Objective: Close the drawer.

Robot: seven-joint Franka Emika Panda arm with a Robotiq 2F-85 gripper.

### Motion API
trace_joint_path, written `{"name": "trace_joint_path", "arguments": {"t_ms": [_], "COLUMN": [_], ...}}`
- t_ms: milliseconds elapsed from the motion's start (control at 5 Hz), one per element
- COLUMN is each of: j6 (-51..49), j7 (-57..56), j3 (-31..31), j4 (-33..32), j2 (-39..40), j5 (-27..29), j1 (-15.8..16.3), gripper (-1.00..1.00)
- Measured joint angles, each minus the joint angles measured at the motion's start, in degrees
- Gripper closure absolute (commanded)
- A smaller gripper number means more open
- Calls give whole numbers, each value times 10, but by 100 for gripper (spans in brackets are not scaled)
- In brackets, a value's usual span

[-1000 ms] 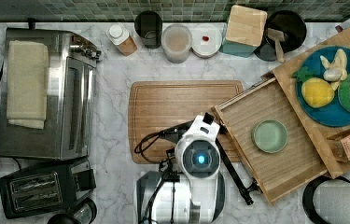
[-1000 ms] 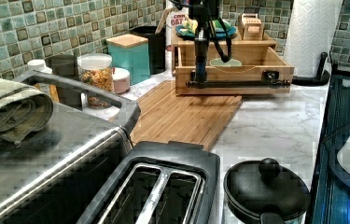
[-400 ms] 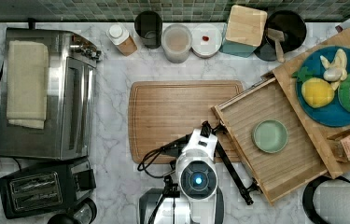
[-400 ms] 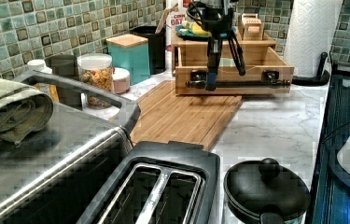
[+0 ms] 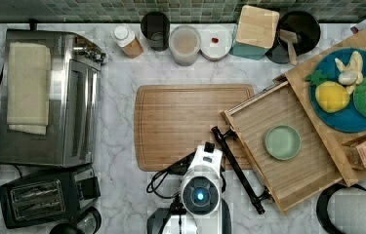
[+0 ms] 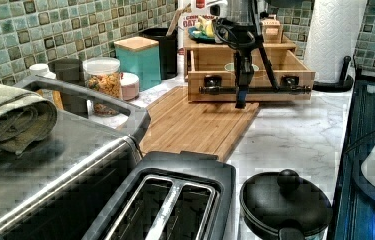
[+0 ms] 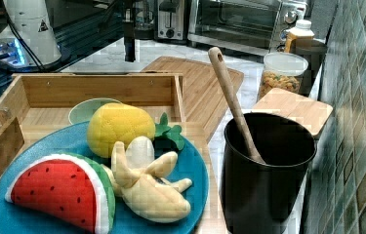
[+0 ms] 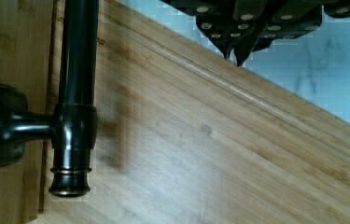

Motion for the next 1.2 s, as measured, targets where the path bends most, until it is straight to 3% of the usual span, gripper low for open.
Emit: {"name": "trace_joint_path", "arguments": {"t_ms": [400, 800, 1200], "j6": [61, 89, -4], "j7": [0, -42, -40], "j3": [-14, -36, -39], "j4": [0, 15, 8], "j2": [-23, 1, 45], "j5": [-15, -19, -17], "j1": [-17, -31, -34], "gripper": [100, 100, 100]}}
